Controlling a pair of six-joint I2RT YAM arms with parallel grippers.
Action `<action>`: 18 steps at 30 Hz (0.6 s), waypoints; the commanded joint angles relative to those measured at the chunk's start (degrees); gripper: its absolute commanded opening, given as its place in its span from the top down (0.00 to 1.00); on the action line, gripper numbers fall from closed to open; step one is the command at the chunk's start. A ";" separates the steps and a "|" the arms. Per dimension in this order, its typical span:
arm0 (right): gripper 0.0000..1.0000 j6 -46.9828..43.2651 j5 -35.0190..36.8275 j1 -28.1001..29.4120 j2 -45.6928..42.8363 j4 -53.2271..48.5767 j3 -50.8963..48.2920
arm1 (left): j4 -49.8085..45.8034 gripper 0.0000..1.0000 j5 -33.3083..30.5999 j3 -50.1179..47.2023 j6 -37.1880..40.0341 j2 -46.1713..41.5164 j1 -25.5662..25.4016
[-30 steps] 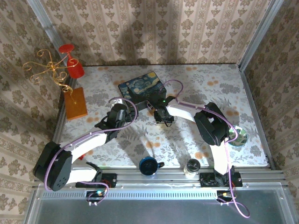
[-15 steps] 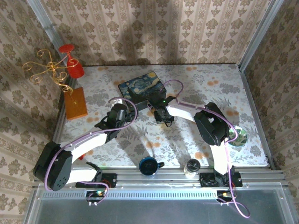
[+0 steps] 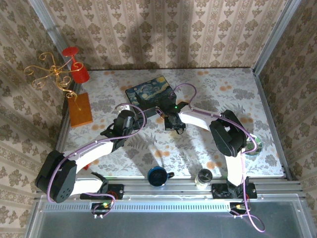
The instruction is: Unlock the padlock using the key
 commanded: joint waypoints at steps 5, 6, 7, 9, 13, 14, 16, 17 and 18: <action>1.00 -3.78 -1.24 -0.28 -6.11 2.47 -2.99 | 0.16 0.00 3.73 2.50 2.03 0.54 0.54; 1.00 -4.43 -1.88 -0.36 -7.14 3.20 -3.38 | 0.16 0.00 4.25 2.68 2.17 0.55 0.63; 1.00 -5.14 -2.68 -0.38 -8.28 4.05 -3.91 | 0.25 0.00 5.03 2.77 2.25 0.42 0.83; 1.00 -6.71 -4.72 -0.53 -10.81 5.90 -5.01 | 0.69 0.00 6.68 2.72 2.37 -0.04 1.24; 1.00 -8.67 -8.64 -1.25 -15.11 8.46 -6.28 | 4.25 0.00 11.07 1.38 3.45 -1.98 2.21; 1.00 -9.13 -9.90 -1.58 -16.03 8.70 -6.37 | 5.37 0.00 12.15 0.85 4.14 -2.70 2.37; 1.00 -9.72 -12.16 -2.25 -17.73 9.01 -6.20 | 7.37 0.00 14.40 0.01 5.58 -4.00 2.81; 1.00 -10.04 -13.49 -2.60 -18.52 9.11 -6.04 | 8.27 0.00 15.84 -0.40 6.31 -4.70 3.21; 1.00 -10.16 -14.79 -2.98 -19.25 9.17 -5.78 | 9.29 0.00 17.36 -0.89 6.85 -5.33 3.65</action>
